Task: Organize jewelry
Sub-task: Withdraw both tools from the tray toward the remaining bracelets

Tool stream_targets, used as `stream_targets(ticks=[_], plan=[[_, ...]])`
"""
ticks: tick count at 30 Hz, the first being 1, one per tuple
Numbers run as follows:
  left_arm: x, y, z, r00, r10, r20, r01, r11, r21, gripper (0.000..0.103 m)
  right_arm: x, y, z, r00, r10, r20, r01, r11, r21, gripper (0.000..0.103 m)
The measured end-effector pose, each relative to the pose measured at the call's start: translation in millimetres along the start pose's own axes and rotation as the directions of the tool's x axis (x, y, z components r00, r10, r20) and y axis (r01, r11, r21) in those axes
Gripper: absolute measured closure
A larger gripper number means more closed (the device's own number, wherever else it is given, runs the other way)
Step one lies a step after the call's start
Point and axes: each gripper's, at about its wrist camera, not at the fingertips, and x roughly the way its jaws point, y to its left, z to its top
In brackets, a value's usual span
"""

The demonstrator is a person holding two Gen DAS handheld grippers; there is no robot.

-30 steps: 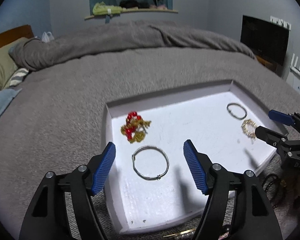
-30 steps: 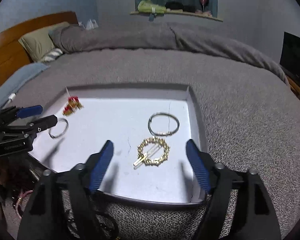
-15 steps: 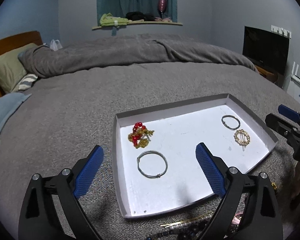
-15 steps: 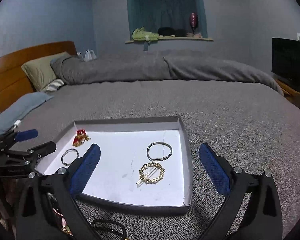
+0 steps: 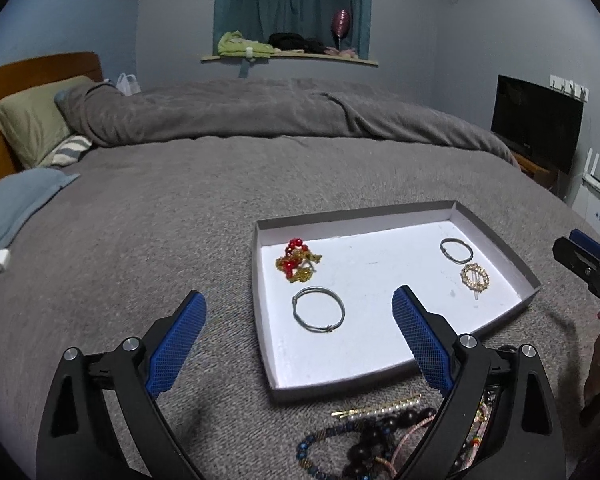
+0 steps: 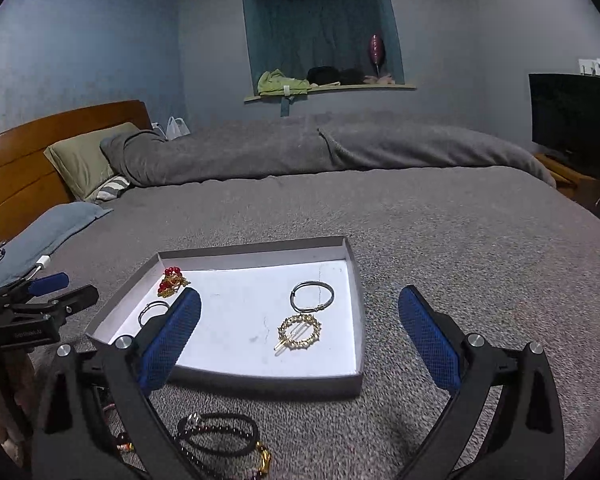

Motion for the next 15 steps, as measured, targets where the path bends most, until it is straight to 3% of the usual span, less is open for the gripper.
stream_targets(ticks=[9,15], plan=[[-13.5,0.9,-13.6,1.000,0.000,-0.007,0.000,1.000,0.026,0.009,-17.5,-2.8,-9.5,1.000,0.009,-0.008,-0.009,1.000,-0.013,0.005],[-24.6,1.2,-31.7,0.999,-0.046,-0.026,0.047,0.998,0.052,0.009,-21.2,-8.6,-12.4,0.999,0.028,-0.019,-0.028,1.000,0.013,0.005]])
